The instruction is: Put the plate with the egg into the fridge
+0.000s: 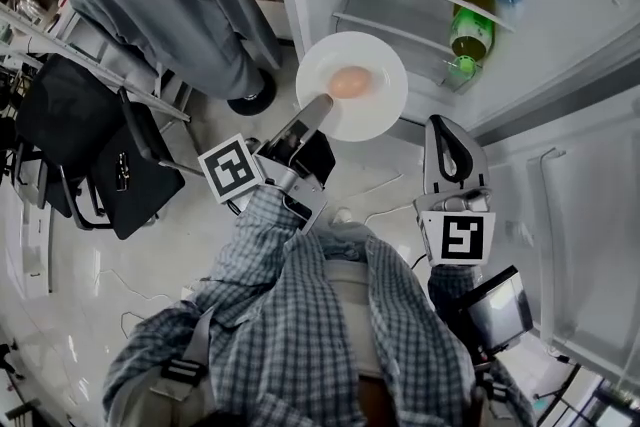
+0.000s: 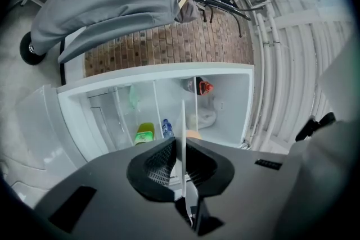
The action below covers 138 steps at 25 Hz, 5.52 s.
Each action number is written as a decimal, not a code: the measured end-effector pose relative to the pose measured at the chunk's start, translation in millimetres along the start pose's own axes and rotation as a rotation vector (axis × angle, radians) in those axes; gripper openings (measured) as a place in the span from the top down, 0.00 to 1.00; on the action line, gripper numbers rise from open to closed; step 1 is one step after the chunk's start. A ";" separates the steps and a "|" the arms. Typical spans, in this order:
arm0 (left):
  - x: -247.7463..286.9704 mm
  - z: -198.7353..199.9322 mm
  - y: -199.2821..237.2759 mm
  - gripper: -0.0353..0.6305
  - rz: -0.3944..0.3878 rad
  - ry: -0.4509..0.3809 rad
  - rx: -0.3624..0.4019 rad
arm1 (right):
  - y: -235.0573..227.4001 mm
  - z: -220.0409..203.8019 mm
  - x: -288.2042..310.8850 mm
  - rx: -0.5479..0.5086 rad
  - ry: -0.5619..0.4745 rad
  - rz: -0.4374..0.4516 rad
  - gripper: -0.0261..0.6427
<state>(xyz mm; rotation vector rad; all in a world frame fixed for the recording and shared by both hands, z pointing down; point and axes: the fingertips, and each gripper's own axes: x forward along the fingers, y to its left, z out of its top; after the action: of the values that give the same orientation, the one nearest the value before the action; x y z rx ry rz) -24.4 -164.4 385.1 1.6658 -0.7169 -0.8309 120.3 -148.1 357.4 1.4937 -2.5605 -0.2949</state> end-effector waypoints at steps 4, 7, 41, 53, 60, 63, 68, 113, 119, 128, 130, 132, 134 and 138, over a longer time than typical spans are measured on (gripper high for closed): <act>12.5 -1.8 -1.3 0.91 -0.007 0.022 -0.010 | -4.0 3.9 3.8 -0.030 -0.008 -0.003 0.95; 24.7 -2.0 -3.3 0.91 -0.015 0.044 -0.018 | -9.9 10.8 8.0 -0.050 -0.022 -0.014 0.95; 145.9 31.7 -11.6 0.91 -0.047 0.198 -0.042 | -27.4 3.4 72.6 -0.923 0.166 -0.039 0.83; 157.4 26.5 -19.4 0.91 -0.063 0.240 -0.093 | -27.1 1.3 97.2 -1.188 0.144 -0.054 0.81; 162.0 19.4 -27.4 0.91 -0.059 0.264 -0.128 | -32.0 10.0 99.4 -1.269 0.097 -0.108 0.89; 165.9 19.7 -33.3 0.91 -0.066 0.270 -0.113 | -36.2 13.1 99.9 -1.276 0.096 -0.113 0.90; 171.1 18.6 -50.8 0.91 -0.121 0.299 -0.049 | -40.8 20.7 98.3 -1.251 0.093 -0.099 0.92; 252.3 49.0 -131.6 0.87 -0.369 0.295 0.105 | -121.1 92.0 143.8 -1.302 0.121 -0.174 0.93; 260.8 51.6 -137.0 0.82 -0.417 0.306 0.153 | -128.0 91.6 151.9 -1.285 0.141 -0.179 0.93; 262.2 52.4 -140.6 0.79 -0.448 0.296 0.245 | -137.9 96.7 164.3 -1.290 0.161 -0.186 0.93; 262.7 53.6 -140.2 0.79 -0.446 0.290 0.259 | -139.1 96.8 167.3 -1.279 0.165 -0.185 0.93; 263.3 54.7 -139.7 0.79 -0.445 0.285 0.266 | -140.0 96.5 169.7 -1.269 0.169 -0.183 0.93; 263.9 55.0 -138.7 0.78 -0.443 0.284 0.269 | -141.1 95.9 171.2 -1.270 0.175 -0.183 0.93; 263.2 55.6 -140.3 0.78 -0.449 0.281 0.261 | -142.7 98.5 171.3 -1.270 0.175 -0.199 0.93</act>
<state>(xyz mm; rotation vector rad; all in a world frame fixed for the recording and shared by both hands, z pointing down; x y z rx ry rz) 86.9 -374.3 196.4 2.1730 -0.2623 -0.8089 133.3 -357.6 233.3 1.0958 -1.4316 -1.3831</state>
